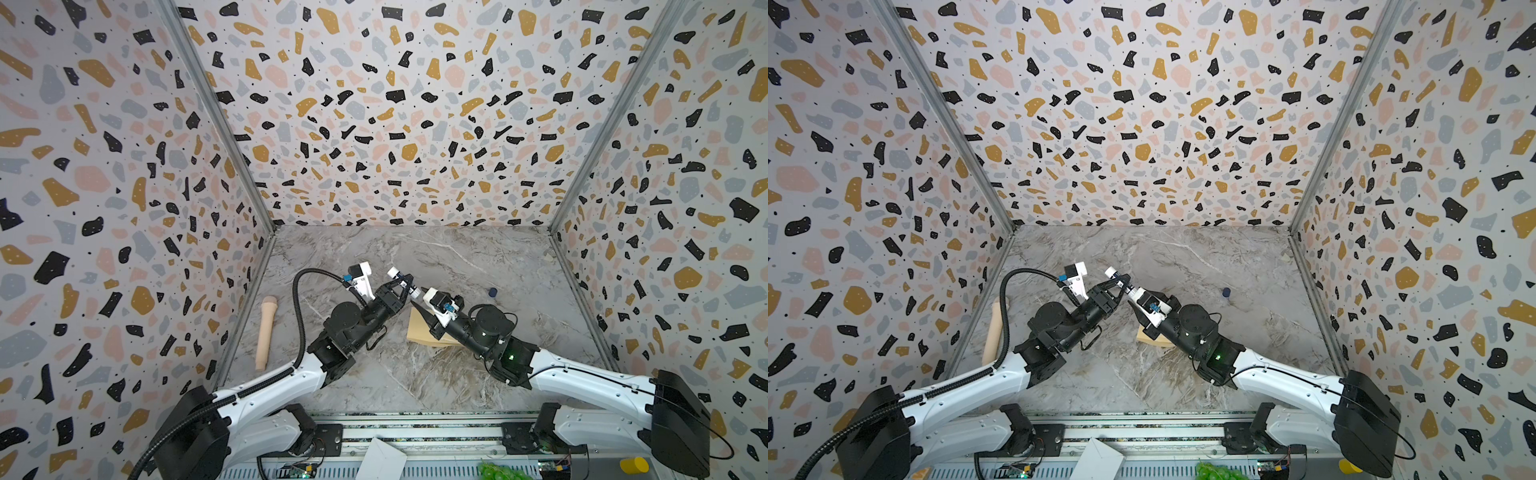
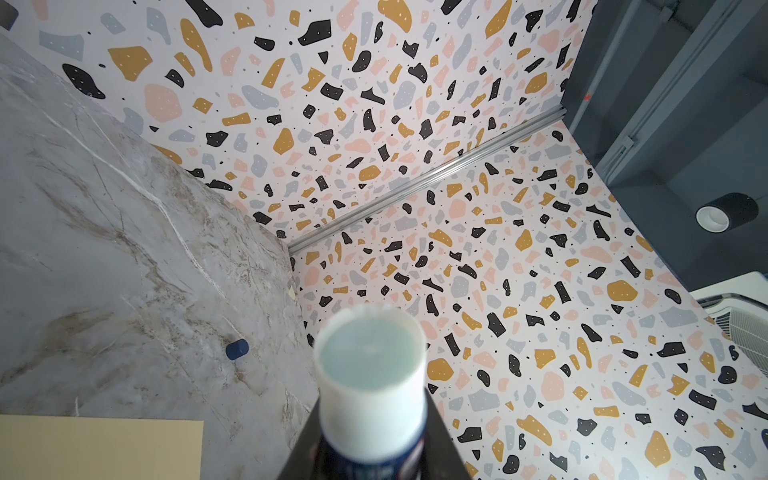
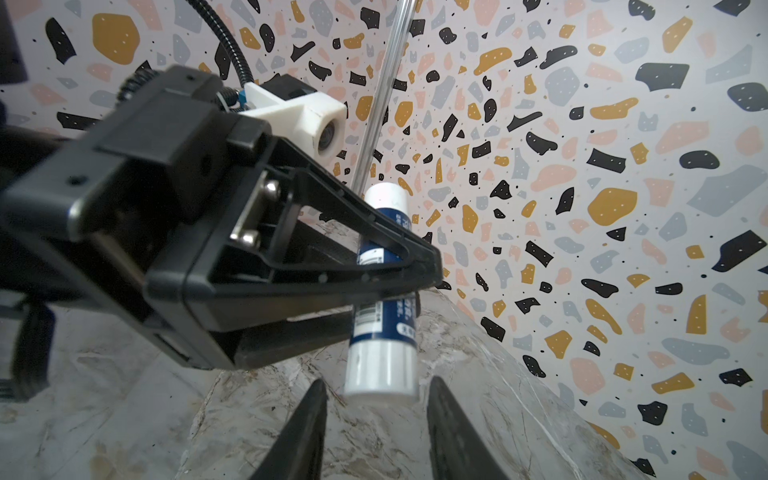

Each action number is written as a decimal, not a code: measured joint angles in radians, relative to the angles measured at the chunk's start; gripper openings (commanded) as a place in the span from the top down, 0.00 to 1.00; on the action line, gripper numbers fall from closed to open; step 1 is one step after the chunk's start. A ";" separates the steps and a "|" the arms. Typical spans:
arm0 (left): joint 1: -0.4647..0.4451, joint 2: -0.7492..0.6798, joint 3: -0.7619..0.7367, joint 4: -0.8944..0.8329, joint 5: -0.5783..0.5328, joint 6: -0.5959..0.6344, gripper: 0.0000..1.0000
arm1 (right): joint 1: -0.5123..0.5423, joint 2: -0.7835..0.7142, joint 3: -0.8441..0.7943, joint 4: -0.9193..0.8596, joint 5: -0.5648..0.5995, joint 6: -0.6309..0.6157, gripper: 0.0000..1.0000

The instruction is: Place the letter into the envelope and seal it

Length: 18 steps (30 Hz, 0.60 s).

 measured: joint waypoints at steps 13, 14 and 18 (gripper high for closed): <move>0.000 0.000 0.000 0.007 0.000 -0.006 1.00 | 0.003 0.014 0.004 0.016 0.000 0.020 0.61; 0.000 0.000 0.000 0.007 0.000 -0.006 1.00 | 0.003 0.014 0.004 0.015 0.001 0.022 0.62; 0.000 0.000 0.000 0.007 0.000 -0.006 1.00 | 0.003 0.014 0.004 0.021 0.004 0.027 0.64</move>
